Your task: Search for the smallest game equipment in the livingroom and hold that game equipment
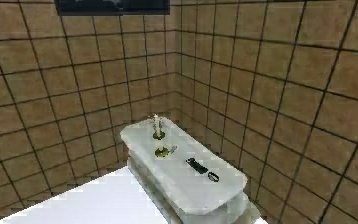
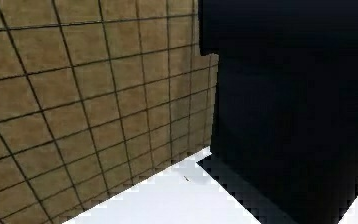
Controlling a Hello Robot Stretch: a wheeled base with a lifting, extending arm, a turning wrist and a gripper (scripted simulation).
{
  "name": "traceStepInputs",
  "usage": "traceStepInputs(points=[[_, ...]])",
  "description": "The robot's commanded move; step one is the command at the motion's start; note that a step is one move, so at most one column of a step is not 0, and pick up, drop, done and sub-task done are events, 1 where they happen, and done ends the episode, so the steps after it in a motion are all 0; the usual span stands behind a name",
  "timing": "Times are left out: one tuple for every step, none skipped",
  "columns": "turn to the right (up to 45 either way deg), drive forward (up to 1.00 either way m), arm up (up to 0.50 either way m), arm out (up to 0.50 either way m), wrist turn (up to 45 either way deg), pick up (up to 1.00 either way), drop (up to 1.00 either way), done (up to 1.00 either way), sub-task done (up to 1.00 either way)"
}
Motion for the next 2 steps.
traceStepInputs(points=[[0.0,0.15,0.00,0.00,0.0,0.00,0.00,0.00,0.00],[-45.0,0.00,0.00,0.00,0.0,0.00,0.00,0.00,0.00]])
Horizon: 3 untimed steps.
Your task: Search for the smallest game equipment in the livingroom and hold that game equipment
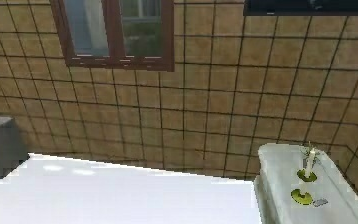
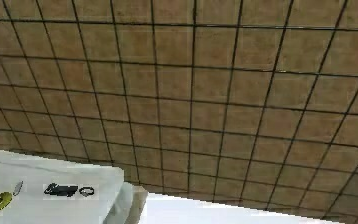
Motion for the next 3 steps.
traceStepInputs(points=[[-30.0,0.00,0.00,0.00,0.0,0.00,0.00,0.00,0.00],[-6.0,0.00,0.00,0.00,0.0,0.00,0.00,0.00,0.00],[45.0,0.00,0.00,0.00,0.0,0.00,0.00,0.00,0.00]])
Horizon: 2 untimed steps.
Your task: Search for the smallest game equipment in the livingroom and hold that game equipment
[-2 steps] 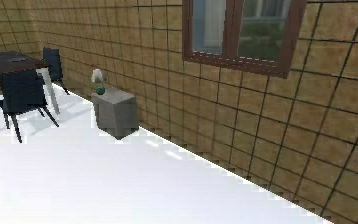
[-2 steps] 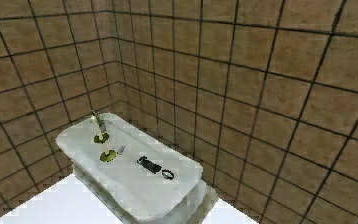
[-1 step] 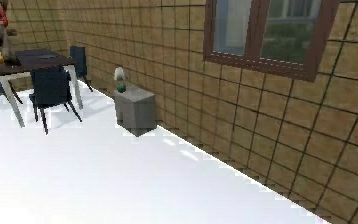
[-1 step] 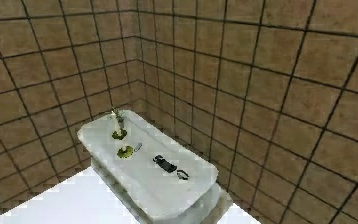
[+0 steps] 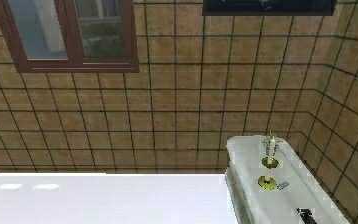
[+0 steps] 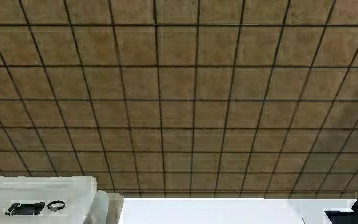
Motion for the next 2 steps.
traceStepInputs(points=[[3.0,0.00,0.00,0.00,0.0,0.00,0.00,0.00,0.00],[-45.0,0.00,0.00,0.00,0.0,0.00,0.00,0.00,0.00]])
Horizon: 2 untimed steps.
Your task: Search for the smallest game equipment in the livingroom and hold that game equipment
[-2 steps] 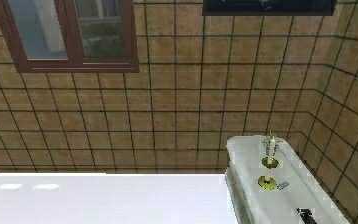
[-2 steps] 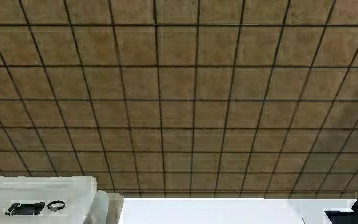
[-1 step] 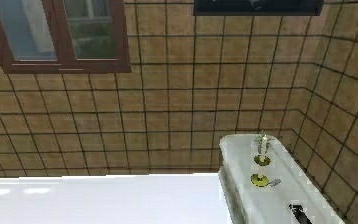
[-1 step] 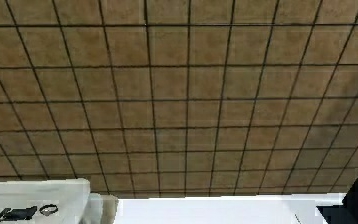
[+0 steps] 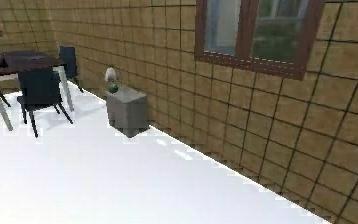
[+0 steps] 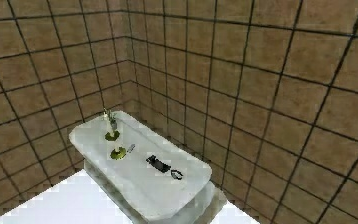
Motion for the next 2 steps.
traceStepInputs(points=[[-18.0,0.00,0.00,0.00,0.0,0.00,0.00,0.00,0.00],[0.0,0.30,0.00,0.00,0.0,0.00,0.00,0.00,0.00]])
